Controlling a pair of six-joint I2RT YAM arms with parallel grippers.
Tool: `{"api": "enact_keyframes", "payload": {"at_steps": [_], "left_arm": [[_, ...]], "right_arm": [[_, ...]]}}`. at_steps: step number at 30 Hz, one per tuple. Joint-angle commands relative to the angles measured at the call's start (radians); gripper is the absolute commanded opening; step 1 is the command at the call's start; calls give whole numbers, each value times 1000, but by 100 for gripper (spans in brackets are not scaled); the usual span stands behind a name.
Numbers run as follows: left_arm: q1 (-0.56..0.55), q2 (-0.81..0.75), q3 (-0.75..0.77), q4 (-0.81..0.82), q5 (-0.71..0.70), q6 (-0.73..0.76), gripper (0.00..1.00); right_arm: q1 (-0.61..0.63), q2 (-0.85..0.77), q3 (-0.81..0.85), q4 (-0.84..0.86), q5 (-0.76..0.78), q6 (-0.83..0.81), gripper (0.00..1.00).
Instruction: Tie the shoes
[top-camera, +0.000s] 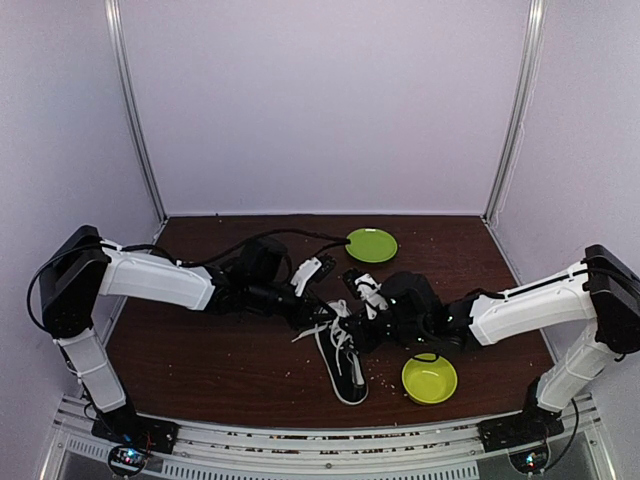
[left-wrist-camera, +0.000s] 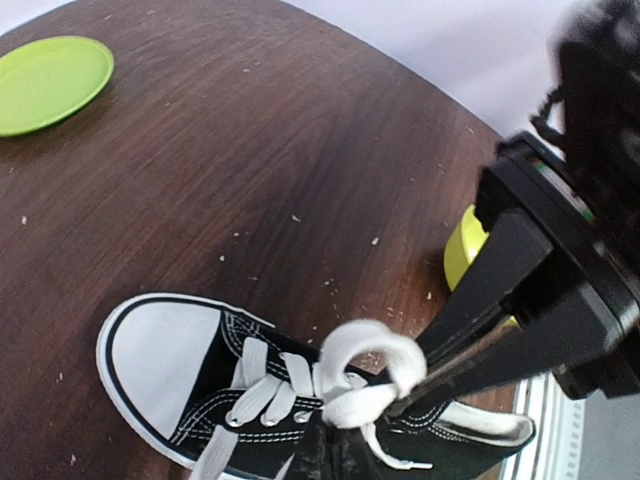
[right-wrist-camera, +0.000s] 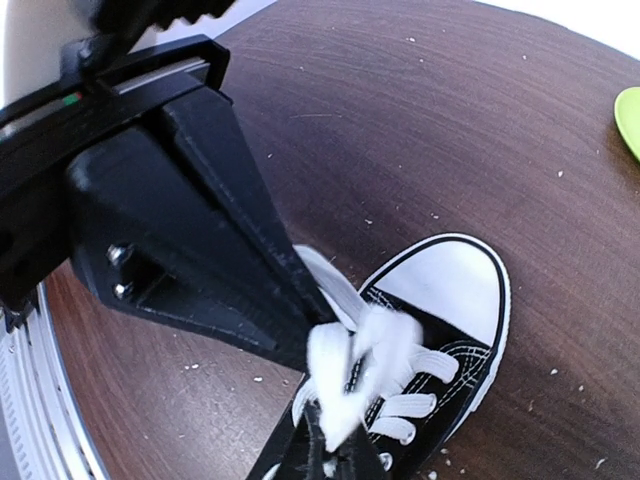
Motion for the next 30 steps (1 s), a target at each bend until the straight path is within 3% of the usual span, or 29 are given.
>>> {"api": "enact_keyframes", "payload": {"at_steps": [1,7,12,18,24,30], "left_arm": [[2,-37,-10,54,-50,-14,0],[2,-53,-31,68,-53,-30,0],[2,-49,-31,71,-53,-33,0],[2,-51,-29,69,-54,-40,0],[2,-59,-41,86,-44,-63,0],[1,-72,-61,110,4,-97,0]], "right_arm": [[-13,-26,-10,17,-18,-10,12],[-53,-20,-18,-12,-134,-47,38],[-67,19,4,-50,-177,-82,45],[-67,65,16,-25,-140,-89,42],[-61,61,-11,66,-32,-82,18],[-48,62,-41,173,73,-79,13]]}}
